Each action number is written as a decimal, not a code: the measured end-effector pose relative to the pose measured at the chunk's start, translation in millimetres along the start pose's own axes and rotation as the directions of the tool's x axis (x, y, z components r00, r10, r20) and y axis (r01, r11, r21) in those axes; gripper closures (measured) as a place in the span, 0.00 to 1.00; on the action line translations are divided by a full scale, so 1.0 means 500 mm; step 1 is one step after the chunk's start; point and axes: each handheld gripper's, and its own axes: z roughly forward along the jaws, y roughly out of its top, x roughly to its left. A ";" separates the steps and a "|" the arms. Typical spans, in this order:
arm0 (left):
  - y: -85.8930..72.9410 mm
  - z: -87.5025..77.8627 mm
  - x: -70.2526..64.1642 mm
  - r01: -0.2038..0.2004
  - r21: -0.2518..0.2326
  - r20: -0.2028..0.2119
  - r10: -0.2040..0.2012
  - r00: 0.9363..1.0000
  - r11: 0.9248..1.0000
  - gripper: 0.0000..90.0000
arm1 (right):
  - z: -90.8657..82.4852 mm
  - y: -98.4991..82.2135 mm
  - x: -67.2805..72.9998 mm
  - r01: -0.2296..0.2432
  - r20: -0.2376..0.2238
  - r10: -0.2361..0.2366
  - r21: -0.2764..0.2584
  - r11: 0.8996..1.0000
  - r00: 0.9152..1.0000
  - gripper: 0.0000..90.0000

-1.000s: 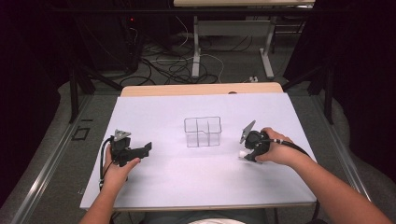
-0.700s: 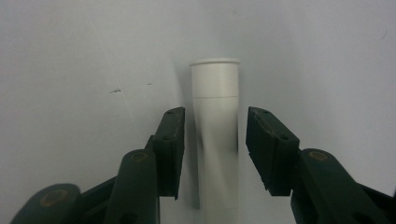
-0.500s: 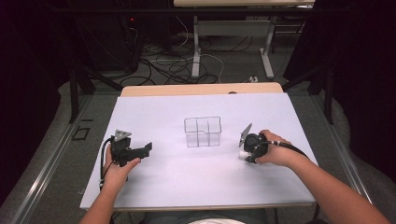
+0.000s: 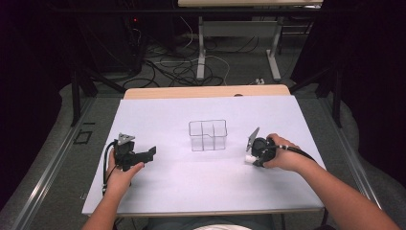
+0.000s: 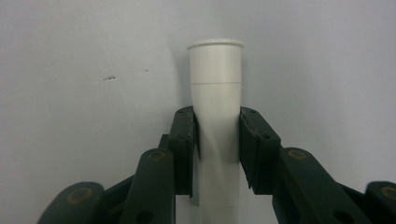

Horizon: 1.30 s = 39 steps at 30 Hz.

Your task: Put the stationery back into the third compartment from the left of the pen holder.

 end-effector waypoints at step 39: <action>-0.001 0.002 0.001 0.005 0.004 0.000 -0.005 1.000 1.000 0.04 | -0.045 0.027 -0.009 -0.187 0.019 0.199 -0.266 0.946 0.980 0.77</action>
